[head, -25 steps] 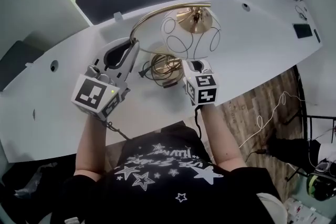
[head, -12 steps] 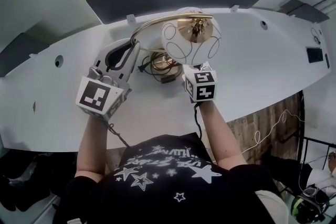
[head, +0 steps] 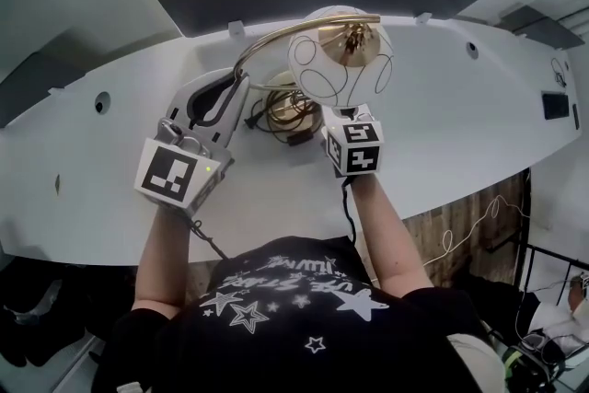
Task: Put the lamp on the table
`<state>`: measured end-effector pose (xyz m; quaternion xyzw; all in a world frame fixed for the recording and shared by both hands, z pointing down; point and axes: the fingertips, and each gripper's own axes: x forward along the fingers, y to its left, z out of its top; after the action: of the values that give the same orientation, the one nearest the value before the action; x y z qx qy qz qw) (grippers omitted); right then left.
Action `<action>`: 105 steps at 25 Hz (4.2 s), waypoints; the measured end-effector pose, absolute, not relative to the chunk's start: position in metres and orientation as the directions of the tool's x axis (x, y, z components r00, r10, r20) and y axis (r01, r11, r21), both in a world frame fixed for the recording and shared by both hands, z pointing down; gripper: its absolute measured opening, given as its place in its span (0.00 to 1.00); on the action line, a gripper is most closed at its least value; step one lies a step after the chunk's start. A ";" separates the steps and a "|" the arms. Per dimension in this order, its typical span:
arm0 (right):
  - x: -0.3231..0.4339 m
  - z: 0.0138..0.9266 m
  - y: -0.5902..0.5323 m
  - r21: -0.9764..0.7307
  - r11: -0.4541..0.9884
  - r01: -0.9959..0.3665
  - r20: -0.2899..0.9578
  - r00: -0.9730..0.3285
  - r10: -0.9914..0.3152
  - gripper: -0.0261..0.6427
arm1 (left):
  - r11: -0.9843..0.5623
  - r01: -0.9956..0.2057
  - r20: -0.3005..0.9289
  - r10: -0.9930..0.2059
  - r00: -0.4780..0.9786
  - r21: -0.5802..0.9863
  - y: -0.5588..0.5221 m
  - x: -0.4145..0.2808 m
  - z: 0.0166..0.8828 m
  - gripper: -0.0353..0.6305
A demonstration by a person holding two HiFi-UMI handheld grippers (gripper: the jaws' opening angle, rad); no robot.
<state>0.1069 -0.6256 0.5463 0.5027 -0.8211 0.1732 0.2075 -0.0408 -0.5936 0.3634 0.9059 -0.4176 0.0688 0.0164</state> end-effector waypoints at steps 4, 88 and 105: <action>0.103 0.550 -0.620 -0.091 0.438 -0.894 0.533 -0.415 -0.737 0.11 | -0.657 -0.753 0.142 -0.749 0.647 -0.041 -0.591 -0.040 0.362 0.10; 0.132 0.485 -0.179 -0.212 0.547 -0.810 0.311 -0.587 -0.748 0.04 | -0.570 -0.822 0.277 -0.791 0.545 -0.010 -0.145 -0.004 0.442 0.18; 0.125 0.478 -0.135 -0.223 0.602 -0.766 0.269 -0.642 -0.718 0.04 | -0.416 -0.908 0.220 -0.891 0.397 -0.044 -0.098 -0.026 0.415 0.18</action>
<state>0.1255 -0.1348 0.4784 0.4160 -0.8918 0.1605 0.0759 -0.0259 -0.0981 0.4151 0.8349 -0.5388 0.1051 0.0413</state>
